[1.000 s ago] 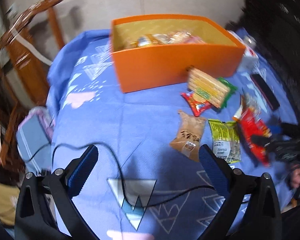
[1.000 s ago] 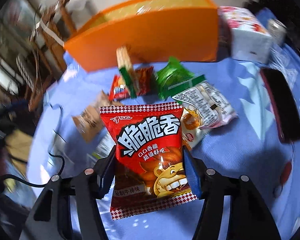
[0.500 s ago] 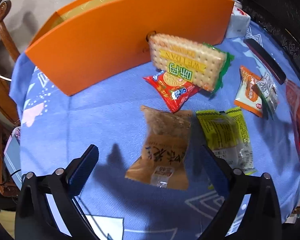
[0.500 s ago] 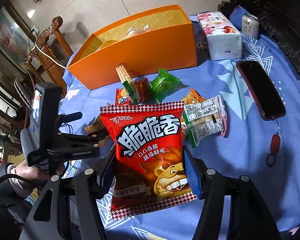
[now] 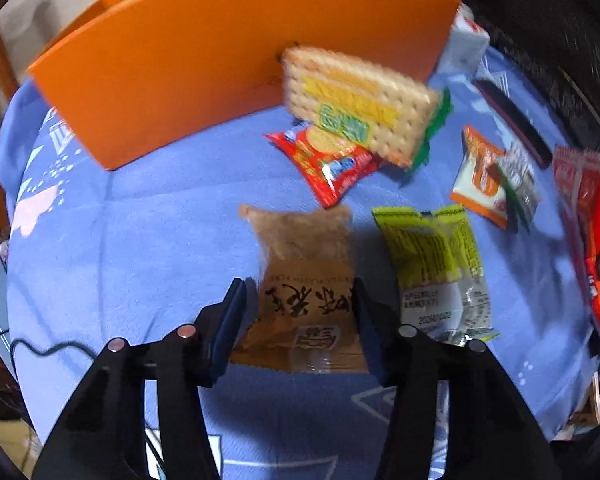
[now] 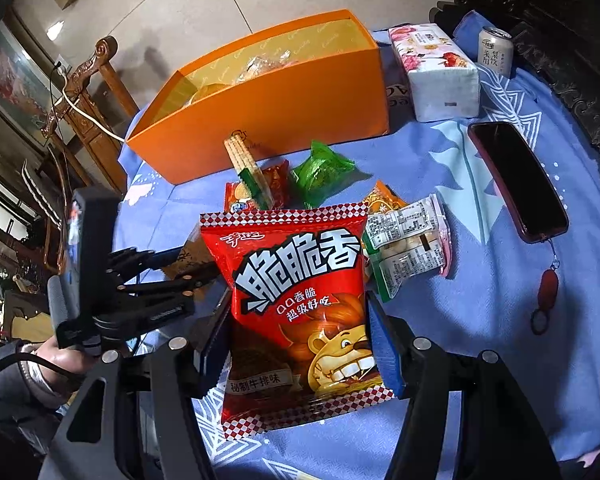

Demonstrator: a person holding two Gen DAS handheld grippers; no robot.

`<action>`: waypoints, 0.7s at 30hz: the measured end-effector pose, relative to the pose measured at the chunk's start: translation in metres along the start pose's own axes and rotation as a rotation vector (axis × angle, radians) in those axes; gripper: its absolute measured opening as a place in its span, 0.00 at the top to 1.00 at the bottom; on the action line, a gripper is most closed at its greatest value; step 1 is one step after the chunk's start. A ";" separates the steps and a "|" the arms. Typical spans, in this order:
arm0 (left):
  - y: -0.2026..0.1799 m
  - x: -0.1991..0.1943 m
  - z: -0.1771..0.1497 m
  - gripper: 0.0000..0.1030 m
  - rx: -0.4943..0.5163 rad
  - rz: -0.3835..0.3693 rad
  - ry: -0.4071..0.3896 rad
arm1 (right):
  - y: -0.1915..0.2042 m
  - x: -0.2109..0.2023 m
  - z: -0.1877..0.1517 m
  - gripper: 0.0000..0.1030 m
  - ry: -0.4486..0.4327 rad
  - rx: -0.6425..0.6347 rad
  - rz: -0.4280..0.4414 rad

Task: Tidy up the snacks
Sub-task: 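Carry both bags over the orange box and open both grippers to drop them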

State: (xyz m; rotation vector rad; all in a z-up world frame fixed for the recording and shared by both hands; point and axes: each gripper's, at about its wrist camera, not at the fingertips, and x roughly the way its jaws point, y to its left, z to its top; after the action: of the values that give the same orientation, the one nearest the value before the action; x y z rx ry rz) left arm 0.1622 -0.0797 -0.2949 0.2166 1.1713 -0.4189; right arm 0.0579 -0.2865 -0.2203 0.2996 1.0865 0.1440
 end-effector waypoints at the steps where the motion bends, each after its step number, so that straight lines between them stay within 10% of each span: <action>1: 0.002 -0.006 0.000 0.50 -0.010 -0.002 -0.010 | 0.000 -0.001 0.000 0.39 -0.003 0.002 0.001; 9: 0.019 -0.045 -0.006 0.53 -0.083 -0.041 -0.074 | 0.006 -0.006 0.004 0.39 -0.025 -0.008 0.022; 21: 0.019 -0.005 -0.038 0.40 -0.053 -0.027 0.096 | 0.008 -0.004 0.002 0.39 -0.014 -0.007 0.029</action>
State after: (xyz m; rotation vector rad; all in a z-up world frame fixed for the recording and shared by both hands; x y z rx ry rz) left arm 0.1371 -0.0471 -0.3057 0.1766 1.2796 -0.4041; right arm 0.0581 -0.2807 -0.2136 0.3092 1.0674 0.1710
